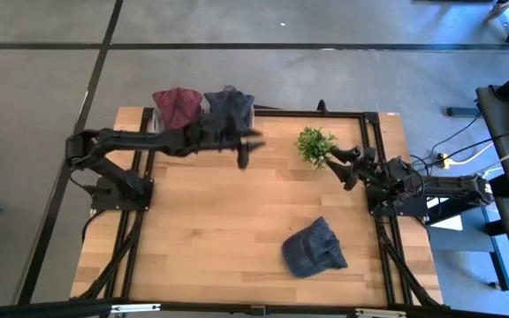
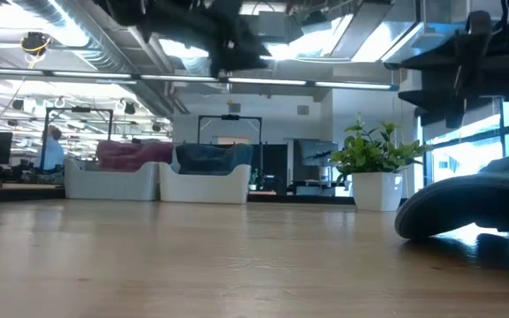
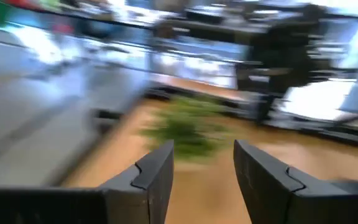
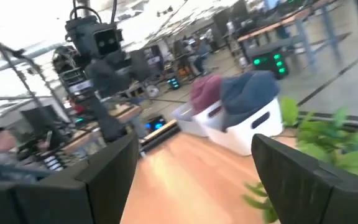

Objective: Pick & Place hat
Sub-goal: Put the black cap into the white bin

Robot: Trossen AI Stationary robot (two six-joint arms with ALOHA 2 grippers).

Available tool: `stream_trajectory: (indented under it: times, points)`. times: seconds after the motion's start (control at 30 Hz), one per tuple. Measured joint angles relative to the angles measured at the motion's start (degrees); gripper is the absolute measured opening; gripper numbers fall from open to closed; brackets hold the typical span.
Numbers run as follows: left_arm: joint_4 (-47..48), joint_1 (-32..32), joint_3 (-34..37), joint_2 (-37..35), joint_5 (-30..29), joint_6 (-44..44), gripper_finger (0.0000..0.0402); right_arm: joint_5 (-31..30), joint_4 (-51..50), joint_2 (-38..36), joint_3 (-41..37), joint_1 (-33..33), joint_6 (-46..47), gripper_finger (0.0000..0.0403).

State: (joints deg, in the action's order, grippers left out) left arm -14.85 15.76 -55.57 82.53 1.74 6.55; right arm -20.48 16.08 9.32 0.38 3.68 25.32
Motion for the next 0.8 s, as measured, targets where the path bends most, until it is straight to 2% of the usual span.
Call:
stream_trajectory:
  times: [0.13,0.37,0.53,0.63,0.8]
  points:
    - [0.16,-7.28,0.00,1.77,1.27,2.84,0.0160,4.02,0.00,0.00,0.00,0.00,0.55,0.0314]
    - [-2.05,-21.13,2.47,3.84,-7.01,11.91,0.0159,5.19,-0.07,0.00,0.00,-0.02,1.62,0.0314]
    - [-17.93,-30.30,12.10,3.66,-16.66,17.57,0.0162,5.19,-0.42,0.00,0.00,-0.02,1.44,0.0314]
    - [-28.85,-33.75,17.57,3.58,-18.56,17.76,0.0160,6.95,-0.03,0.05,0.02,-0.01,0.13,0.0314]
    - [-31.10,-35.97,21.34,3.55,-20.22,15.72,0.0161,11.23,-1.86,2.05,5.98,-0.02,-5.62,0.0314]
